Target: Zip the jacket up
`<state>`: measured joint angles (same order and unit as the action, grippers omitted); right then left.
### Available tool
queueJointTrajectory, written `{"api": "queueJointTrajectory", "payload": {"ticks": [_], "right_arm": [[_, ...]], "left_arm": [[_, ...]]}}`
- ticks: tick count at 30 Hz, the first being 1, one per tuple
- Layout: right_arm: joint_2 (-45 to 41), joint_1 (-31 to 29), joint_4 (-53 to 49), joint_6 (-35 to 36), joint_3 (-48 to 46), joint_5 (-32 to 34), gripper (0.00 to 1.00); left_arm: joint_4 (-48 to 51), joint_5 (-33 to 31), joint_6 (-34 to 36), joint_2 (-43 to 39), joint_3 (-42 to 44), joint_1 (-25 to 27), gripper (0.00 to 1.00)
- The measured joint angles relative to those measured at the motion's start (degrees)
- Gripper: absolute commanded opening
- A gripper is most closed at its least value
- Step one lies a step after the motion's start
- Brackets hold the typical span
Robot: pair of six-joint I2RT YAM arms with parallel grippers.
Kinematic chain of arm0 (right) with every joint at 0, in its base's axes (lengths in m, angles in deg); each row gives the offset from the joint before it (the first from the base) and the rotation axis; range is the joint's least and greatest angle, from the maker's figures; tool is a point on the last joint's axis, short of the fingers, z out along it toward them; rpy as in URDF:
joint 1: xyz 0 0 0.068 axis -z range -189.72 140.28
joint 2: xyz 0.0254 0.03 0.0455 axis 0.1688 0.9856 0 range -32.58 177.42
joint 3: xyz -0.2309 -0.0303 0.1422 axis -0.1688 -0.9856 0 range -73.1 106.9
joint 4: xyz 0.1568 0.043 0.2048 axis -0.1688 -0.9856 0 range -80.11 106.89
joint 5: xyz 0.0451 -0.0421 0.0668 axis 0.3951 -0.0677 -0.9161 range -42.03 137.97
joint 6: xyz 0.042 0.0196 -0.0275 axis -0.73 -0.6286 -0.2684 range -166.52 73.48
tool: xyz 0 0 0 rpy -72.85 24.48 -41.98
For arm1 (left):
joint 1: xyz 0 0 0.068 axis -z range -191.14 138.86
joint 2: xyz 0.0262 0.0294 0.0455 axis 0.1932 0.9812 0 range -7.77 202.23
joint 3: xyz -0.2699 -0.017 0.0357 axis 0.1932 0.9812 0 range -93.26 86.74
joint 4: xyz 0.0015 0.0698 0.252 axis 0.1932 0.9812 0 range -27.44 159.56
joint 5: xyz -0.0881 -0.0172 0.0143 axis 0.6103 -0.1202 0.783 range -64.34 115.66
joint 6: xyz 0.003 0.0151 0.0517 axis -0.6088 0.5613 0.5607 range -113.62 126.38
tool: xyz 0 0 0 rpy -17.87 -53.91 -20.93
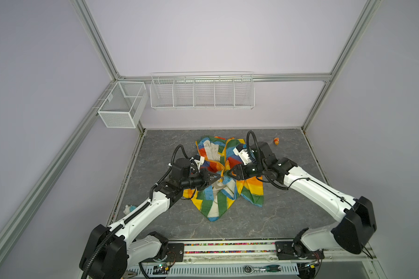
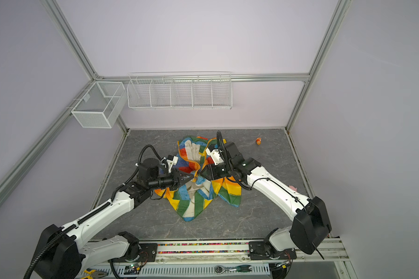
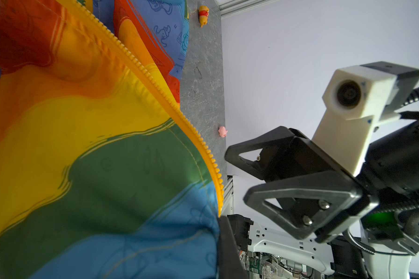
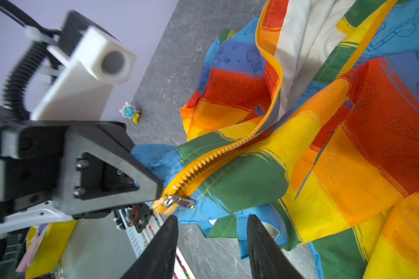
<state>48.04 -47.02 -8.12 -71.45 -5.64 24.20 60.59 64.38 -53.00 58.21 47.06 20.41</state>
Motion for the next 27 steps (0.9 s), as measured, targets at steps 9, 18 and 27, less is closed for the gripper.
{"api": "queueJointTrajectory", "payload": {"ticks": [9,18,27], "right_arm": [[-1.92,1.33,14.01,-19.06,-8.22,-7.39,0.59],[-1.79,1.33,27.96,-32.68,-14.29,-10.64,0.61],[-0.22,1.33,37.20,-39.45,-17.53,-12.11,0.64]], "left_arm": [[-2.75,1.42,-0.15,0.02,1.16,0.00,0.00],[-4.35,1.68,-0.17,0.00,1.64,0.00,0.00],[-5.62,1.66,-0.59,0.02,1.68,0.00,0.00]]}}
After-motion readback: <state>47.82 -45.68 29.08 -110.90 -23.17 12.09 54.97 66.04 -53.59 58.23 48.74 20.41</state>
